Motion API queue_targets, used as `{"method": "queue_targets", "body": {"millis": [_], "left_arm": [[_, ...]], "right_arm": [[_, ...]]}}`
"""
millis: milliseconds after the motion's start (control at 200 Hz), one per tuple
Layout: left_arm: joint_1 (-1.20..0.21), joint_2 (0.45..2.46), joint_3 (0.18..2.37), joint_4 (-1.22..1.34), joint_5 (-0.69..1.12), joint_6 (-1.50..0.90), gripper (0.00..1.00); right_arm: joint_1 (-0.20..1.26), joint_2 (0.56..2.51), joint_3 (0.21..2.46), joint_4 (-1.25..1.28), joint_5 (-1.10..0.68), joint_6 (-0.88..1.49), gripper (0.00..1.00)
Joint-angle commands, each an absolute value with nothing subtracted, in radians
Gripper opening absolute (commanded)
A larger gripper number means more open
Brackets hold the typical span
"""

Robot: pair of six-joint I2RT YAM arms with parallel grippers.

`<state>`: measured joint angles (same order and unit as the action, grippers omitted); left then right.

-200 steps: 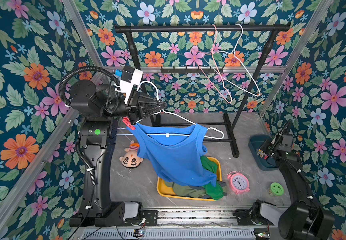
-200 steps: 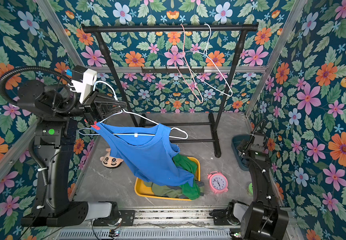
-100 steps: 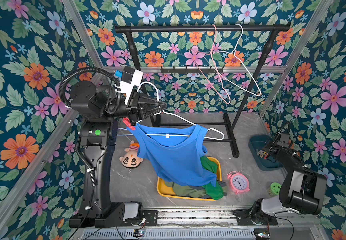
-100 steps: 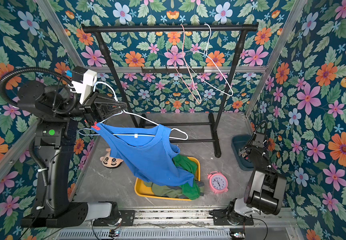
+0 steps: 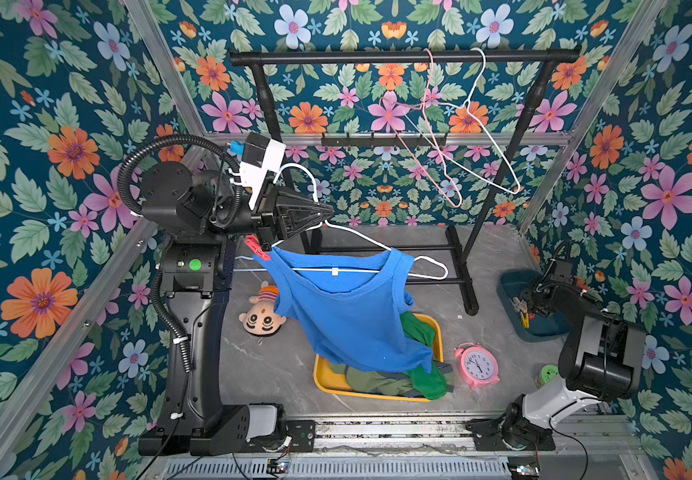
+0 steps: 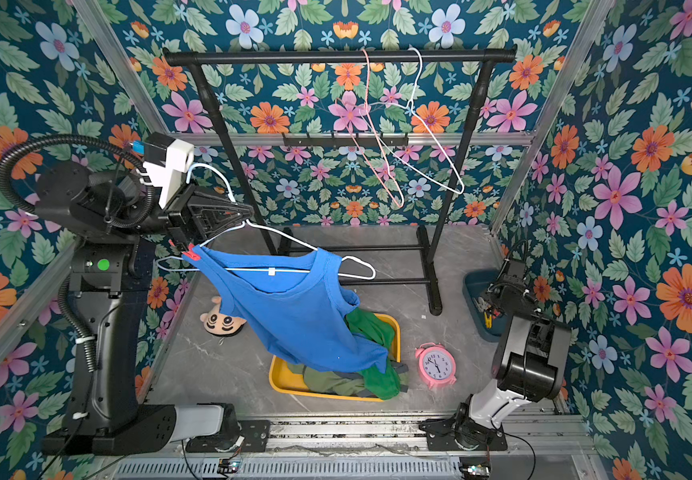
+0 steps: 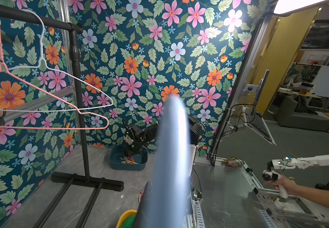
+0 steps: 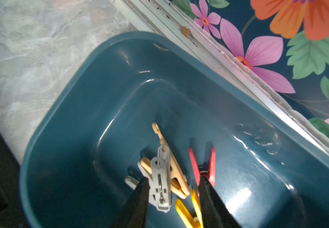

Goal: Remove the clothespins securing tank tops to the hanger
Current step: Place the clothespin in the storage box, then adjust the hanger.

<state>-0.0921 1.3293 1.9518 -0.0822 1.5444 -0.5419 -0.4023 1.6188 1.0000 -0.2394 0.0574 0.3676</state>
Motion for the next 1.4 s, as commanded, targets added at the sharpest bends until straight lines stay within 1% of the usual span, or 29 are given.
{"method": "queue_targets", "body": {"millis": [0, 145, 205, 230, 285, 335, 385, 485, 590, 665, 775, 890, 960, 995, 1025, 1090, 1135, 1200, 1255, 1335, 1395], "left_arm": [[-0.091, 1.33, 1.955, -0.044, 1.551, -0.551, 0.0], [-0.091, 1.331, 1.954, -0.042, 1.546, -0.549, 0.0], [-0.091, 1.33, 1.953, -0.04, 1.545, -0.551, 0.0], [-0.091, 1.332, 1.953, -0.04, 1.545, -0.552, 0.0], [-0.091, 1.334, 1.952, -0.037, 1.545, -0.554, 0.0], [-0.09, 1.334, 1.947, -0.033, 1.547, -0.555, 0.0], [-0.089, 1.333, 1.94, -0.029, 1.545, -0.558, 0.0], [-0.089, 1.333, 1.929, -0.019, 1.549, -0.566, 0.0], [-0.089, 1.333, 1.922, 0.009, 1.557, -0.592, 0.0], [-0.088, 1.333, 1.921, 0.026, 1.559, -0.607, 0.0], [-0.087, 1.338, 1.92, 0.037, 1.562, -0.617, 0.0], [-0.087, 1.342, 1.917, 0.043, 1.565, -0.619, 0.0], [-0.088, 1.342, 1.916, 0.046, 1.566, -0.622, 0.0], [-0.088, 1.34, 1.917, 0.046, 1.566, -0.624, 0.0], [-0.087, 1.341, 1.917, 0.047, 1.567, -0.626, 0.0], [-0.087, 1.339, 1.916, 0.052, 1.57, -0.635, 0.0], [-0.088, 1.338, 1.91, 0.07, 1.574, -0.653, 0.0], [-0.087, 1.334, 1.893, 0.13, 1.579, -0.706, 0.0], [-0.087, 1.334, 1.878, 0.185, 1.581, -0.75, 0.0], [-0.087, 1.336, 1.871, 0.22, 1.582, -0.778, 0.0], [-0.086, 1.336, 1.867, 0.224, 1.583, -0.78, 0.0]], "right_arm": [[-0.402, 1.583, 1.021, -0.255, 0.054, 0.384, 0.53], [-0.402, 1.522, 1.045, -0.296, 0.041, 0.396, 0.54], [-0.401, 1.466, 1.022, -0.28, 0.012, 0.396, 0.55], [-0.4, 1.442, 1.012, -0.277, 0.007, 0.397, 0.59], [-0.4, 1.383, 0.998, -0.287, -0.008, 0.41, 0.59], [-0.394, 1.314, 0.973, -0.289, -0.057, 0.427, 0.59], [-0.363, 1.23, 0.954, -0.287, -0.075, 0.437, 0.59], [-0.249, 1.072, 0.946, -0.319, -0.083, 0.408, 0.58], [-0.172, 0.894, 0.971, -0.348, -0.28, 0.422, 0.53], [-0.123, 0.784, 1.028, -0.359, -0.407, 0.435, 0.49], [-0.085, 0.721, 1.189, -0.368, -0.644, 0.484, 0.47], [-0.074, 0.819, 1.369, -0.205, -0.947, 0.686, 0.45], [-0.015, 0.891, 1.471, -0.118, -1.008, 0.752, 0.46], [0.033, 0.929, 1.519, -0.105, -1.009, 0.745, 0.47], [0.086, 0.971, 1.575, -0.146, -1.002, 0.703, 0.47], [0.252, 1.087, 1.741, -0.353, -0.937, 0.548, 0.47], [0.391, 1.175, 1.877, -0.517, -0.846, 0.393, 0.47], [0.552, 1.285, 2.026, -0.637, -0.767, 0.254, 0.51], [0.59, 1.376, 2.143, -0.672, -0.759, 0.233, 0.5], [0.598, 1.464, 2.22, -0.639, -0.765, 0.258, 0.49], [0.623, 1.551, 2.33, -0.706, -0.766, 0.236, 0.48]]}}
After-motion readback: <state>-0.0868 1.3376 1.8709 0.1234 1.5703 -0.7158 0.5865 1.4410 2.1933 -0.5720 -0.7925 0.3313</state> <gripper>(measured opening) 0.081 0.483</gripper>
